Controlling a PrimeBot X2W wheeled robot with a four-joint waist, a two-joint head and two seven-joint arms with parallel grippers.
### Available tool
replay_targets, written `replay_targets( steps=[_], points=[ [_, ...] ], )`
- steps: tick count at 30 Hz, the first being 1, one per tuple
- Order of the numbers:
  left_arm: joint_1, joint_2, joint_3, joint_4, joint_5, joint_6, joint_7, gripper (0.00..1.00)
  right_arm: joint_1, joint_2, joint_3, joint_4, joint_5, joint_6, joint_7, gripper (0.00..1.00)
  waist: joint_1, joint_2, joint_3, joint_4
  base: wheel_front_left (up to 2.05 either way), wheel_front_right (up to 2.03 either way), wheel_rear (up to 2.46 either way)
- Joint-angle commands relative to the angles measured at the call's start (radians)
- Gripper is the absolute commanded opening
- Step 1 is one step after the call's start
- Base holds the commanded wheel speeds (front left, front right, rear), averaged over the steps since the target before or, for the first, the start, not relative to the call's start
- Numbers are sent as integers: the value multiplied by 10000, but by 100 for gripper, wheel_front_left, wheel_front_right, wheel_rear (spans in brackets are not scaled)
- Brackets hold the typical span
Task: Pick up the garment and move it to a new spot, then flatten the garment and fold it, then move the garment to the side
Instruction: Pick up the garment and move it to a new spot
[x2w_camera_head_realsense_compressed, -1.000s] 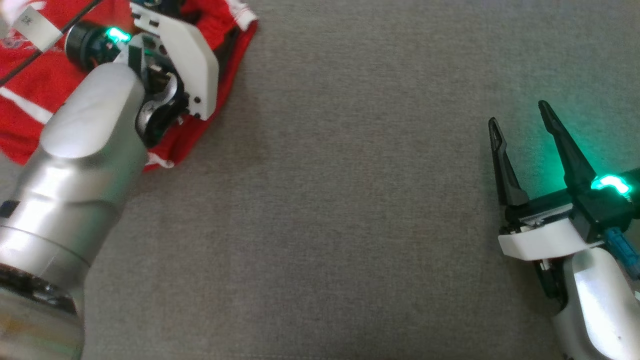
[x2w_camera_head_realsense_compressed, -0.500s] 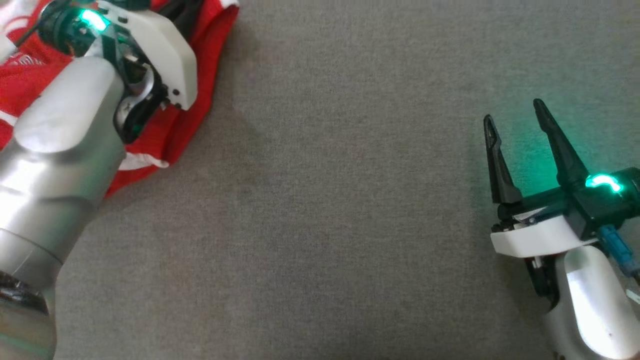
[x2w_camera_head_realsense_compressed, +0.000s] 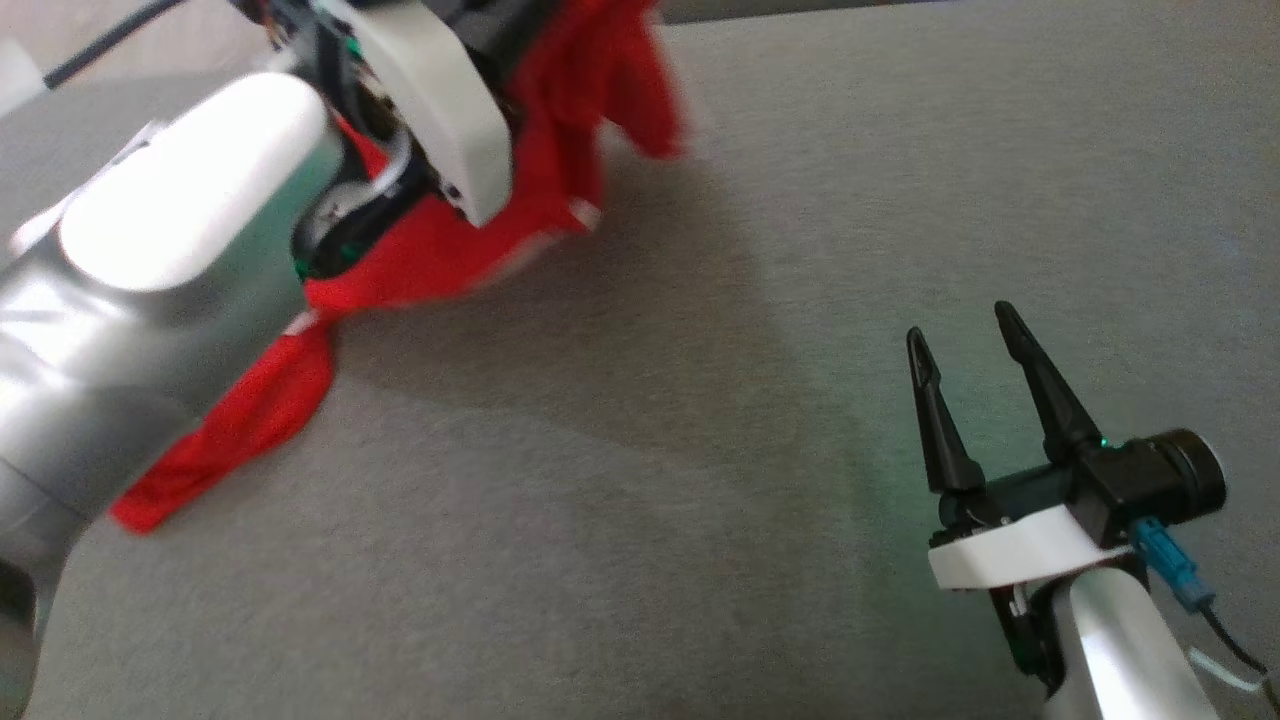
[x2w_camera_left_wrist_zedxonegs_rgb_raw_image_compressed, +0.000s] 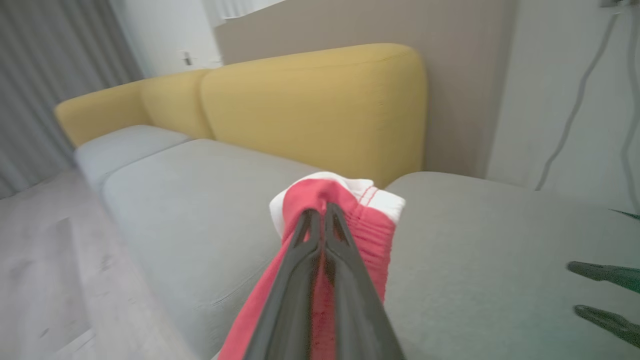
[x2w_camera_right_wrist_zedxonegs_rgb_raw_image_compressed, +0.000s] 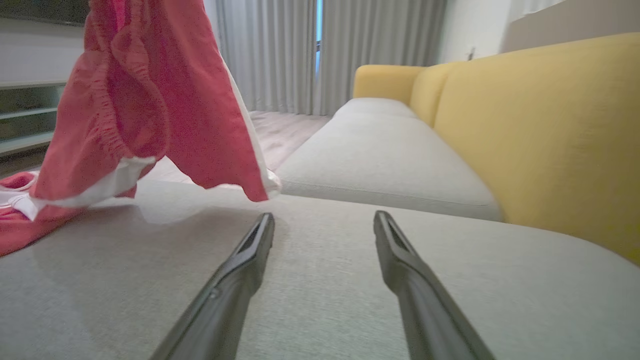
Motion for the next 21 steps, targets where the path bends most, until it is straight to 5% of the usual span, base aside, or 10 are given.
replay_targets(
  steps=[1, 10, 18, 19, 20, 21],
  points=[
    [-901, 292, -126, -640, -417, 18, -110, 0, 60, 101, 204, -361, 141, -7, -61, 100, 4, 0, -700, -1150, 0, 0, 0],
    [-293, -159, -932, -1483, -758, 18, 226, 0, -41, 126, 139, -439, 700, -7, -61, 100, 4, 0, -14, -2354, 0, 0, 0],
    [2879, -182, -958, -1062, 487, 17, 747, 0, -348, 128, 442, -434, 1048, -7, -61, 100, 4, 0, 748, -2888, 0, 0, 0],
    [3145, -217, -958, -804, 586, 17, 451, 9, -349, 128, 444, -426, 1062, -7, -61, 100, 4, 0, 754, -2891, 0, 0, 0],
    [3367, -291, -959, -517, 719, 17, 98, 46, -327, 128, 430, -415, 1066, -7, -61, 100, 4, 0, 722, -2874, 0, 0, 0],
    [3549, -400, -959, -207, 819, 17, -348, 100, -280, 128, 388, -401, 1060, -7, -61, 100, 4, 0, 653, -2820, 0, 0, 0]
  ],
)
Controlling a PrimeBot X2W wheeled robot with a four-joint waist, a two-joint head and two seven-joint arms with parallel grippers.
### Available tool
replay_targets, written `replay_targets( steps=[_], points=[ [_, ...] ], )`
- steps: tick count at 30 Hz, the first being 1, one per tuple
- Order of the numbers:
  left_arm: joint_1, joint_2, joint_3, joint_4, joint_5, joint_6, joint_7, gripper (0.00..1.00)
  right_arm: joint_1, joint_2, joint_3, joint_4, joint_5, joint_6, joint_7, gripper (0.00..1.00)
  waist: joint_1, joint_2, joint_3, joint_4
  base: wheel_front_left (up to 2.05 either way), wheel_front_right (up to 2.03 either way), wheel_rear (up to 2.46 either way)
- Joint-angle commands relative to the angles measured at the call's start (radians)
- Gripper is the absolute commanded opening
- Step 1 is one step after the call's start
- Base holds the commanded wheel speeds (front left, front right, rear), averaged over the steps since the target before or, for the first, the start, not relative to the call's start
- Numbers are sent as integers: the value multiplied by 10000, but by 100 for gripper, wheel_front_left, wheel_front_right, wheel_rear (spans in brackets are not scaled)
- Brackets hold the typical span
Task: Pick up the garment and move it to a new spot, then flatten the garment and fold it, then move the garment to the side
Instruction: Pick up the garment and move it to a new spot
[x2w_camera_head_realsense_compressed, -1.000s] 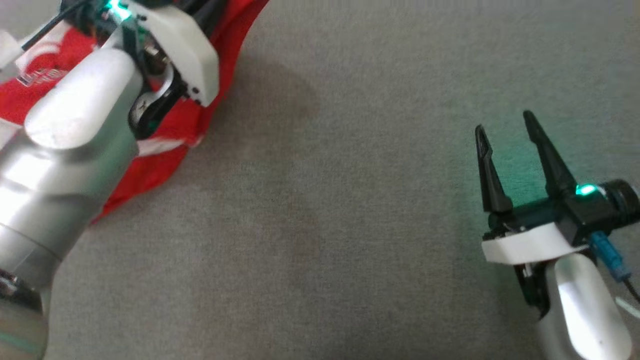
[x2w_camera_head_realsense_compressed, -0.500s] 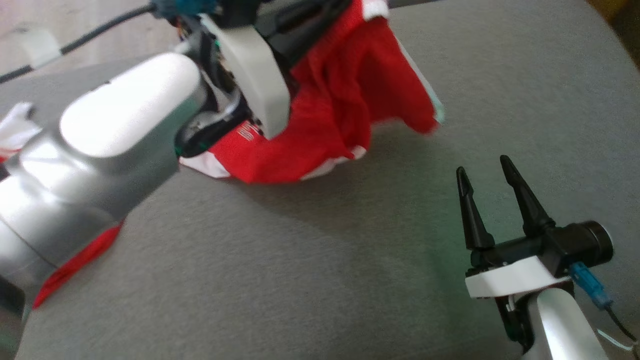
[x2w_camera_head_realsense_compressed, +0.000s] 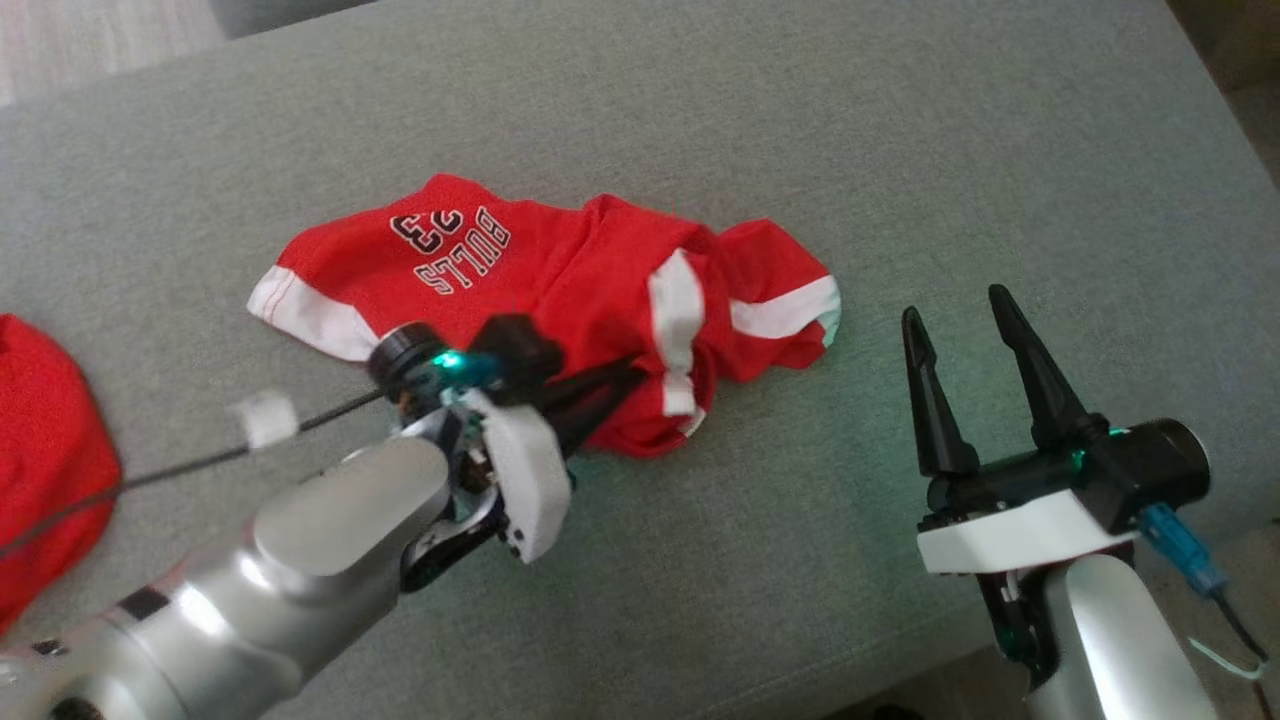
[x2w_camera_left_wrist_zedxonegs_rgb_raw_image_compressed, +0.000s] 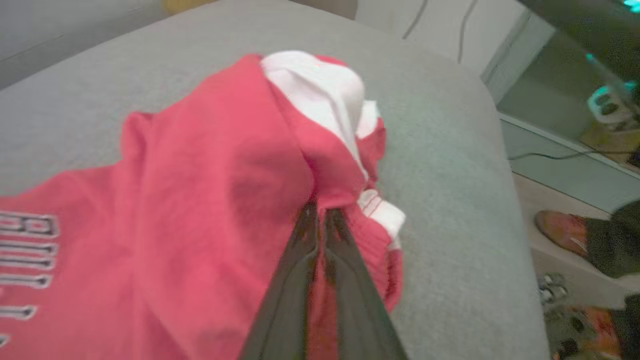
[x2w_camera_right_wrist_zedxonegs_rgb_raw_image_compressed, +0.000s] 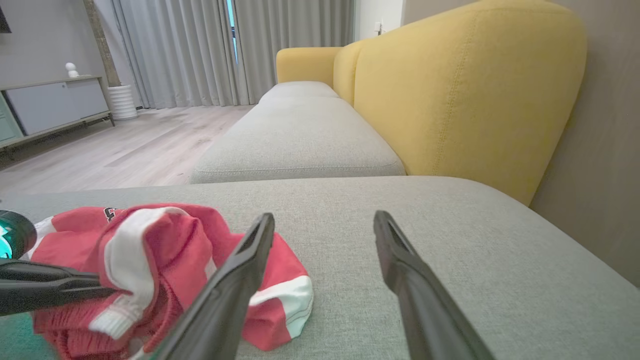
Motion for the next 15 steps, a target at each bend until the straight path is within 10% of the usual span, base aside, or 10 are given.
replay_targets(
  steps=[1, 6, 15],
  points=[
    [-526, -54, 508, 75, 52, 19, -623, 100, -78, -19, 129, -279, 69, -7, -61, 100, -4, 0, -150, 115, 0, 0, 0],
    [661, -1103, 1241, 1233, -325, 228, -2733, 100, 533, -19, -214, -132, -78, -7, -61, 100, -4, 0, -1056, 853, 0, 0, 0],
    [4218, -1476, 4605, -283, 1041, 1547, -2979, 100, 1716, -19, -694, -17, -156, -7, -61, 100, -4, 0, -2812, 2763, 0, 0, 0]
  ],
)
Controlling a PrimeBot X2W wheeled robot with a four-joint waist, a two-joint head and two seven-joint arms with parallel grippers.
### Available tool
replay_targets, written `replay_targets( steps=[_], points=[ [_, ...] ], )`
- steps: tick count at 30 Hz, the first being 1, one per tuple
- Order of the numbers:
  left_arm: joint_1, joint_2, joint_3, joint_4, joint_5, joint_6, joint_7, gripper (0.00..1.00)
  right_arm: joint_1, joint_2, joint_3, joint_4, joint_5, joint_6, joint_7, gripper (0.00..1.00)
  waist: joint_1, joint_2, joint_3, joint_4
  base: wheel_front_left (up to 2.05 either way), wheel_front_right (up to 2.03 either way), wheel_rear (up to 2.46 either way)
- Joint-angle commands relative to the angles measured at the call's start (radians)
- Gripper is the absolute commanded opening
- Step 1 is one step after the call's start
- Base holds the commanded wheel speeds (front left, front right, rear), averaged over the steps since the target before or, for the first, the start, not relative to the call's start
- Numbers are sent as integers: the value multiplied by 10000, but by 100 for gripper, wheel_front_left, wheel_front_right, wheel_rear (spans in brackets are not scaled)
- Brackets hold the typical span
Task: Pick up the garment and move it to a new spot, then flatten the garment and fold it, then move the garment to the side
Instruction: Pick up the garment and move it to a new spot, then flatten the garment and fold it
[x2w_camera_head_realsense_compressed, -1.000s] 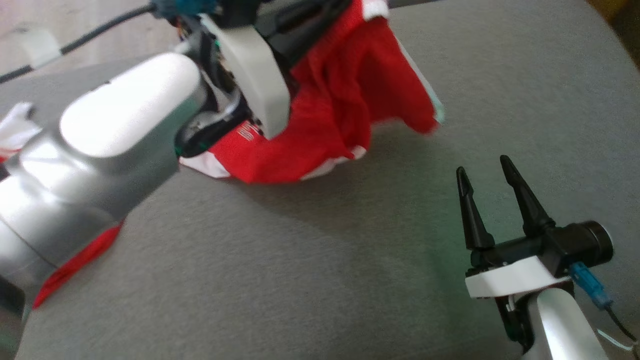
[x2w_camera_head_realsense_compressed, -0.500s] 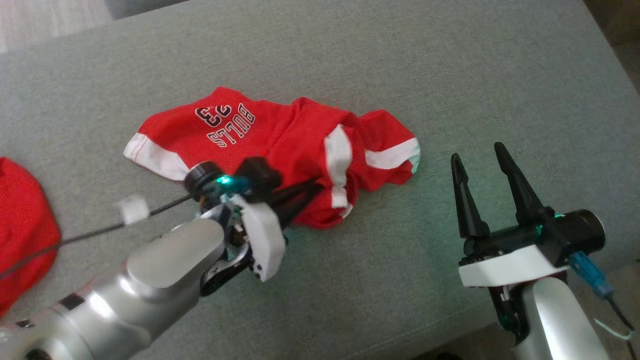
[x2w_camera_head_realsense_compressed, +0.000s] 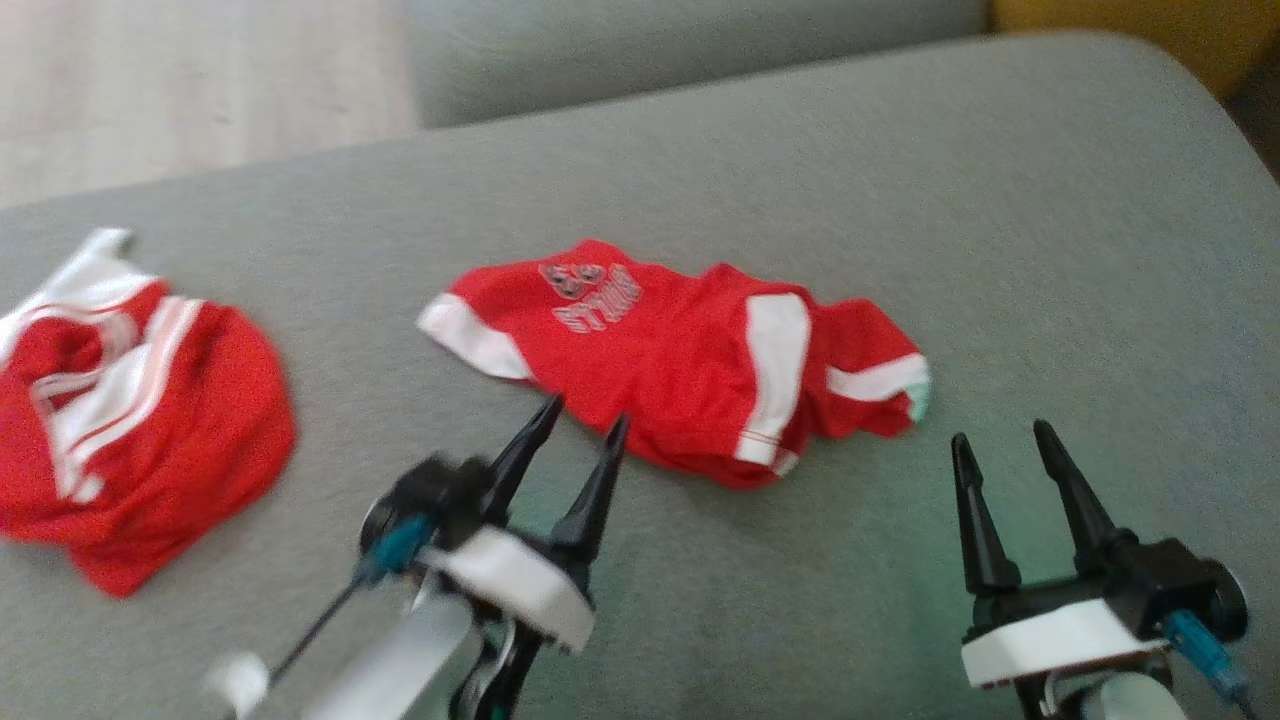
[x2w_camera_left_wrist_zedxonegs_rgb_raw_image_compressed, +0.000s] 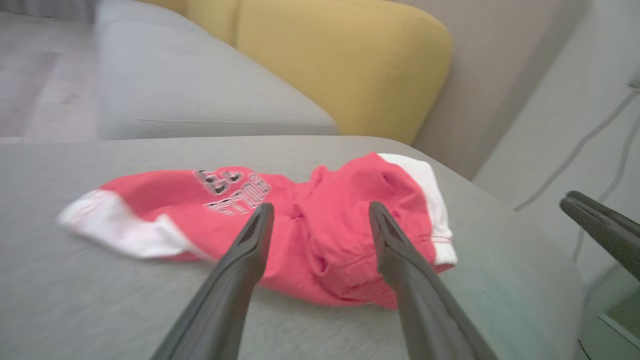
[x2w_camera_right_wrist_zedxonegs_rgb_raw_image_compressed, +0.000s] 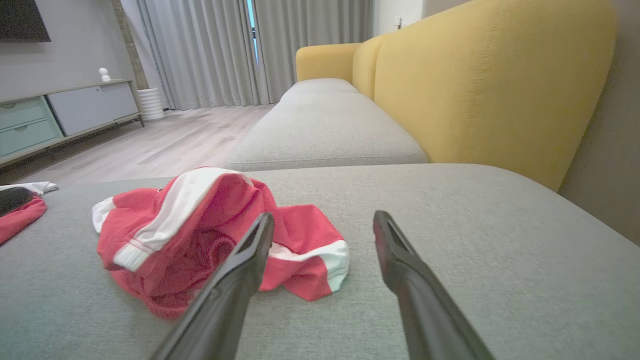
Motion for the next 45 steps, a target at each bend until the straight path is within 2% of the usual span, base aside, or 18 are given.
replay_targets(
  steps=[1, 5, 9, 11, 13, 17, 26, 36, 45],
  points=[
    [622, 109, 1173, -723, 588, 400, -103, 100, -45, -36, 154, -245, -44, -7, -63, 100, 3, -1, -1114, 1333, 0, 0, 0],
    [2436, -227, 3213, -1790, 1651, 1093, -105, 100, 183, -36, 48, -192, -87, -7, -63, 100, 3, -1, -1501, 2026, 0, 0, 0],
    [3960, -675, 5035, -2876, 2875, 1392, -105, 100, 352, -36, -85, -164, -123, -7, -63, 100, 3, -1, -1735, 2439, 0, 0, 0],
    [4560, -960, 5880, -3498, 3579, 1419, -105, 100, 450, -36, -139, -195, -174, -7, -63, 100, 3, -1, -1815, 2569, 0, 0, 0],
    [5045, -1080, 6354, -4016, 4474, 1223, -106, 100, 581, -36, -146, -257, -188, -7, -63, 100, 3, -1, -1893, 2620, 0, 0, 0],
    [5869, -1323, 6833, -4443, 5712, 867, -106, 100, 999, -36, -140, -383, -119, -7, -63, 100, 3, -1, -2074, 2593, 0, 0, 0],
    [6612, -1681, 7307, -4125, 6570, -55, -106, 100, 1930, -36, -79, -459, 87, -7, -63, 100, 3, -1, -2277, 2319, 0, 0, 0],
    [6676, -1811, 7614, -3854, 6788, -311, -106, 100, 1804, -36, -134, -435, 55, -7, -63, 100, 3, -1, -2250, 2199, 0, 0, 0],
    [6625, -1829, 7430, -3570, 6794, -355, -106, 100, 1712, -35, -49, -374, -127, -7, -63, 100, 3, -1, -2250, 2240, 0, 0, 0]
  ],
)
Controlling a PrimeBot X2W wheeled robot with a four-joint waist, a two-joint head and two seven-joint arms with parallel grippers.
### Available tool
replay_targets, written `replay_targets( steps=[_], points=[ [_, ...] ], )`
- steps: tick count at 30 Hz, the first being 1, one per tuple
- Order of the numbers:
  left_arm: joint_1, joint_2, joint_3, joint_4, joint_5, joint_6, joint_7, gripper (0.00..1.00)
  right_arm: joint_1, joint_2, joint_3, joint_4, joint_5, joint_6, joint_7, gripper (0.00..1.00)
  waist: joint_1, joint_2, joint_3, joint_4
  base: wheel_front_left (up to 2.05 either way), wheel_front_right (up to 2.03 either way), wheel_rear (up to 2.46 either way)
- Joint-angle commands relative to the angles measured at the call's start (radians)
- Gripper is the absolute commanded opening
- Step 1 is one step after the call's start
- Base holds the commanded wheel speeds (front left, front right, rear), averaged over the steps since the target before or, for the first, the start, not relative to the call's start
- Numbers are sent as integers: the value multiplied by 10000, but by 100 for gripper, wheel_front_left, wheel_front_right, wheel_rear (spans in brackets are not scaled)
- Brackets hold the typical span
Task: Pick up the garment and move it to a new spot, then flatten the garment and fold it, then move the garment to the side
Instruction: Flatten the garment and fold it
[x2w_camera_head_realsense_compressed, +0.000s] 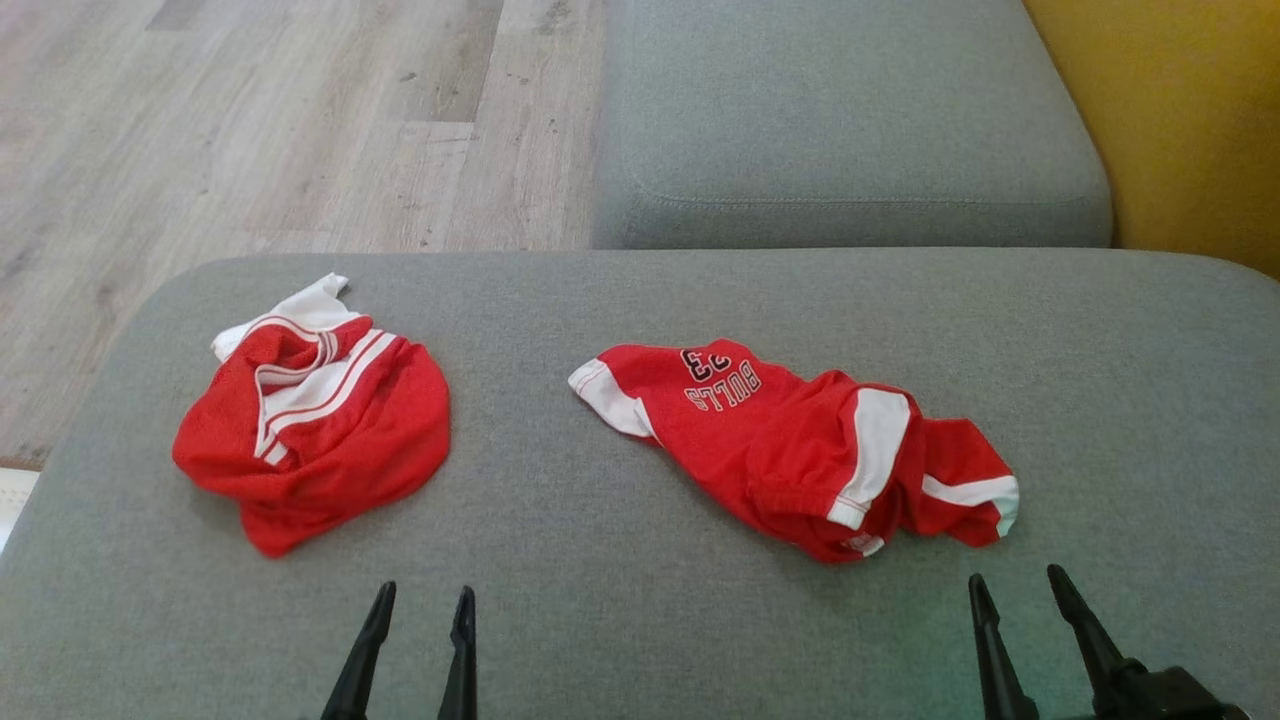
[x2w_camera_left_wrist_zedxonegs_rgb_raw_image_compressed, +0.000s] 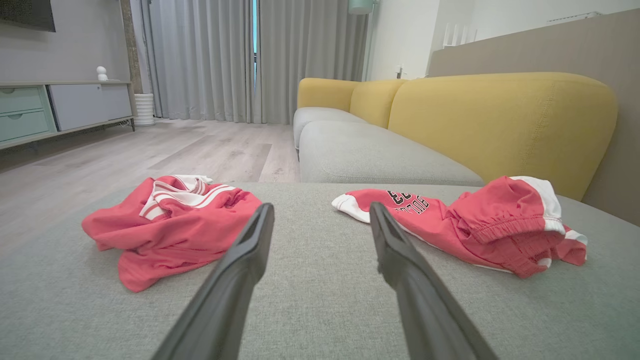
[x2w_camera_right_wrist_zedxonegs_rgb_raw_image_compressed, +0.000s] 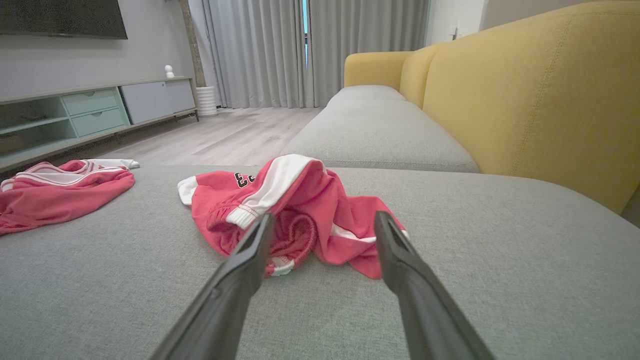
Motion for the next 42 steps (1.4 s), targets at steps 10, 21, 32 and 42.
replay_targets(
  steps=[10, 21, 32, 42],
  points=[
    [-368, -120, -72, -143, -301, 227, -84, 100, -538, -80, 290, -291, -91, -7, -63, 100, 0, 0, 26, -95, 0, 0, 0],
    [-1208, -121, -1821, 929, -1756, -619, -84, 100, -740, -80, 417, -524, -244, -7, -63, 100, 0, 0, 568, -617, 0, 0, 0],
    [-3500, -121, -5367, 2891, -4981, -956, -84, 100, -1133, -79, 851, -752, -689, -7, -63, 100, 0, 0, 1465, -2014, 0, 0, 0],
    [-5573, -122, -6849, 3157, -7504, -959, -84, 100, -1644, -88, 885, -913, -747, -7, -63, 100, 0, 0, 2507, -2899, 0, 0, 0]
  ],
)
